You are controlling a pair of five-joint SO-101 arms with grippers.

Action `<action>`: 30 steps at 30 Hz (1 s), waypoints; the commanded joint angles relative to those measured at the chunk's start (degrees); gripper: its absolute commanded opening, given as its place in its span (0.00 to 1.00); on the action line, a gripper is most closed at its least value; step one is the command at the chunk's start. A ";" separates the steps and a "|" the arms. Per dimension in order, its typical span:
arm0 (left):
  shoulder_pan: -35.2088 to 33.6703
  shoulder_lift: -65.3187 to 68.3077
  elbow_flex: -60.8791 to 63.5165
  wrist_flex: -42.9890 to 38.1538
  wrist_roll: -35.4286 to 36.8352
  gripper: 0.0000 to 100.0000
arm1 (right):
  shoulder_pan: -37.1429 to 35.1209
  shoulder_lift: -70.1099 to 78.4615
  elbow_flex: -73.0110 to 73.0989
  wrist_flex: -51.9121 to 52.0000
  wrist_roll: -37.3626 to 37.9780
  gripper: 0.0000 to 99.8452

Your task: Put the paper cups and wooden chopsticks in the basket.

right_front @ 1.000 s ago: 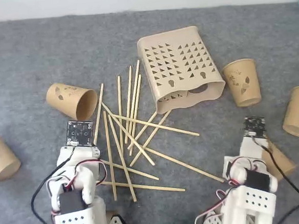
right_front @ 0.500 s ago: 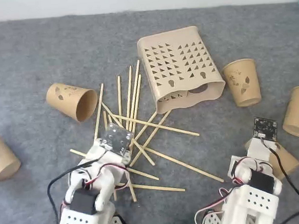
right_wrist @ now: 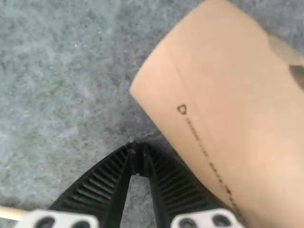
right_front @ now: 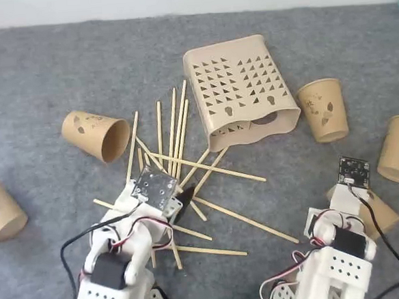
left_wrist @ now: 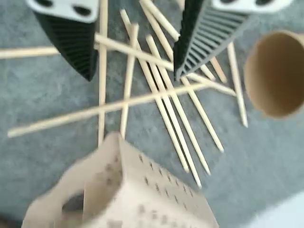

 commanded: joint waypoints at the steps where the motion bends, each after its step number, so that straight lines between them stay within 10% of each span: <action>1: 0.62 0.44 -6.99 -0.88 -0.44 0.25 | 0.75 -0.22 -1.85 -1.27 0.97 0.01; 12: 0.53 2.64 -15.16 3.60 -0.18 0.25 | 0.75 -0.22 -1.85 -1.27 0.97 0.01; 23: -1.05 34.37 -34.68 3.52 0.00 0.25 | 1.01 -0.22 -1.85 -1.27 0.97 0.01; 30: -0.26 48.97 -36.00 -8.44 7.38 0.25 | 1.10 -0.22 -1.85 -1.27 0.97 0.01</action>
